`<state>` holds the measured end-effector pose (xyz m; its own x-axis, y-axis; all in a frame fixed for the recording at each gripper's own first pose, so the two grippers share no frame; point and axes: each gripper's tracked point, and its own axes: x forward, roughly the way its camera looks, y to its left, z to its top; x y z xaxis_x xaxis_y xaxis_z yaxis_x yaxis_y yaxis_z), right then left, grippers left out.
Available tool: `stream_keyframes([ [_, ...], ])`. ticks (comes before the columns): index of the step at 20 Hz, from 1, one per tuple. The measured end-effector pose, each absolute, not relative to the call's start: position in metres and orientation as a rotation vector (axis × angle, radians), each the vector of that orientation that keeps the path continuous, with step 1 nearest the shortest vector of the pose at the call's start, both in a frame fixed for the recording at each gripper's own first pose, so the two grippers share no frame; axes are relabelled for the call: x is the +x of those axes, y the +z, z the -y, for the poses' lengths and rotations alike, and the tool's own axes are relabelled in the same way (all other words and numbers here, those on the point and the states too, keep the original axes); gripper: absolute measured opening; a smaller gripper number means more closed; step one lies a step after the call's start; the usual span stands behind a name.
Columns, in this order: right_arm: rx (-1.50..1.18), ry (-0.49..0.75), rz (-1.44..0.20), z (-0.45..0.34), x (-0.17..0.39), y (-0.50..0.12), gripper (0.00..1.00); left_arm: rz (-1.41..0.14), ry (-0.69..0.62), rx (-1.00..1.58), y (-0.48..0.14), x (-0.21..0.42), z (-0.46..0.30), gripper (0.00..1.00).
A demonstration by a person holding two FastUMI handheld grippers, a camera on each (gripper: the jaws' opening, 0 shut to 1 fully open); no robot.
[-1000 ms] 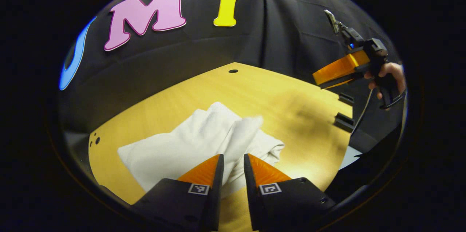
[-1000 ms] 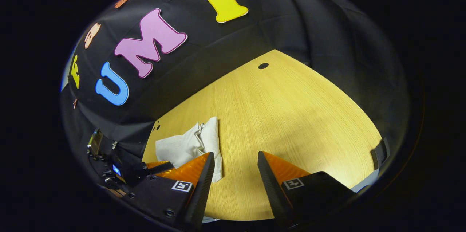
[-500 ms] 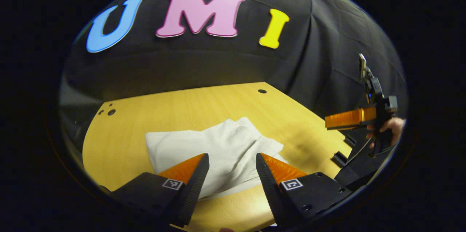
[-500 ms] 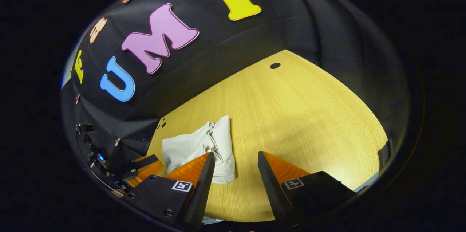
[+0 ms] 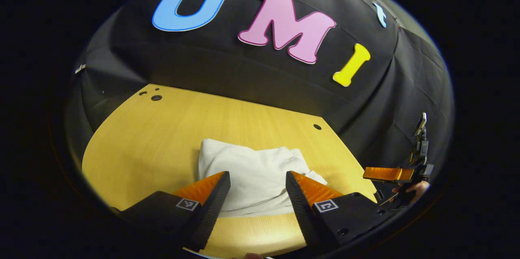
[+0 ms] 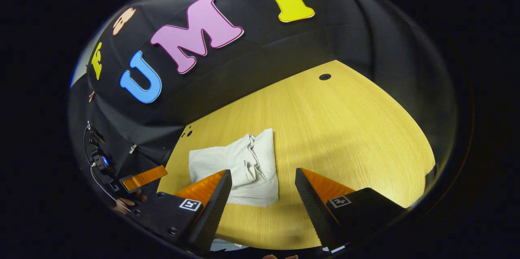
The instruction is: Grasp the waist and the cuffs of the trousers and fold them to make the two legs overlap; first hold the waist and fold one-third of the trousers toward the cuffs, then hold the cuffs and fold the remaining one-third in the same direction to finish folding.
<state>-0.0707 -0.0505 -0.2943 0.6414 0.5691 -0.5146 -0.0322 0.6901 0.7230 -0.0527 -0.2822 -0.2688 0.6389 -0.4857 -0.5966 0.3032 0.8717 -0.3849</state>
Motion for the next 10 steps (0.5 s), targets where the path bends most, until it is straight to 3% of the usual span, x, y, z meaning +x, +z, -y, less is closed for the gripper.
stream_keyframes([
  [10, 0.706, 0.455, -0.766, 0.026, -0.079, -0.274, 0.98, -0.804, -0.404, -0.325, -0.271, -0.063, 0.258, 0.87],
])
